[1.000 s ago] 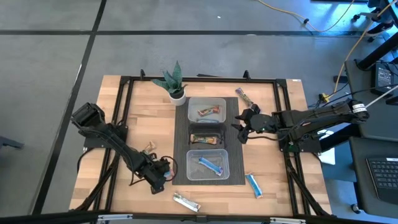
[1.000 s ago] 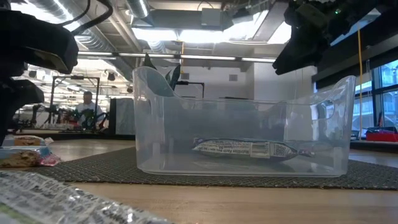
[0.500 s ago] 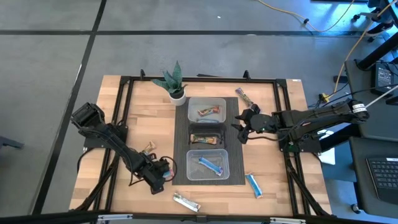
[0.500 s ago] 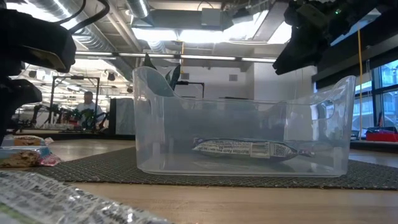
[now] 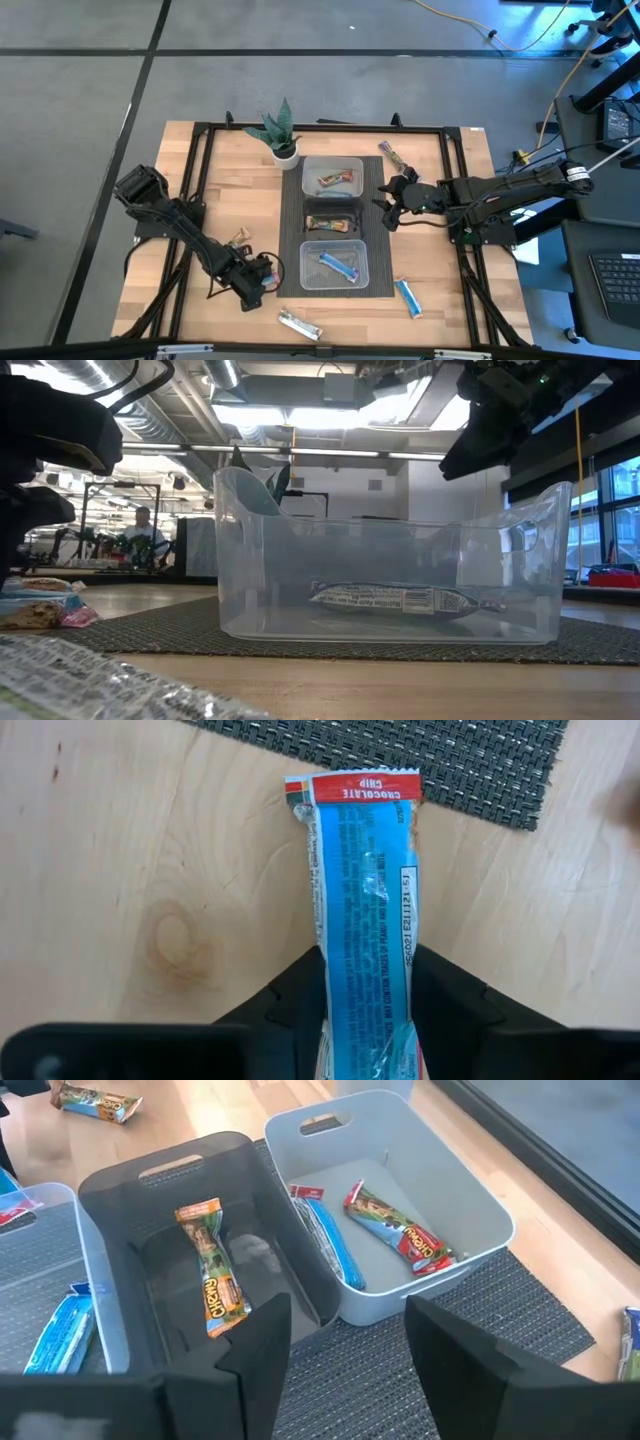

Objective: Pick and place Granola Bars by type
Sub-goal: Put the red granola bar into the gray bin

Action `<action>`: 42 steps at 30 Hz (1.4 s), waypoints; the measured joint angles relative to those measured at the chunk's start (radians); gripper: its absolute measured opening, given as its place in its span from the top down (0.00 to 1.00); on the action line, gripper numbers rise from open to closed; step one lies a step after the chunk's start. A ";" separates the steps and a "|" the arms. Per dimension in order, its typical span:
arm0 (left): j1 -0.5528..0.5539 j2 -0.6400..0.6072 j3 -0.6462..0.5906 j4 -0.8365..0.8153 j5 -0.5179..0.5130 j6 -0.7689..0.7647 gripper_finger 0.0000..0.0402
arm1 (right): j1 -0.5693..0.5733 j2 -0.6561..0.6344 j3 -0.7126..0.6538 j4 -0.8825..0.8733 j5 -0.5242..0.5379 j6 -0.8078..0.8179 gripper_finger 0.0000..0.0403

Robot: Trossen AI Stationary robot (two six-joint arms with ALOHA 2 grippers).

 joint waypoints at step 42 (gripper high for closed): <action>0.855 -0.156 0.283 0.187 0.088 1.121 0.74 | 0.110 -0.001 0.041 -0.361 -0.237 0.544 0.50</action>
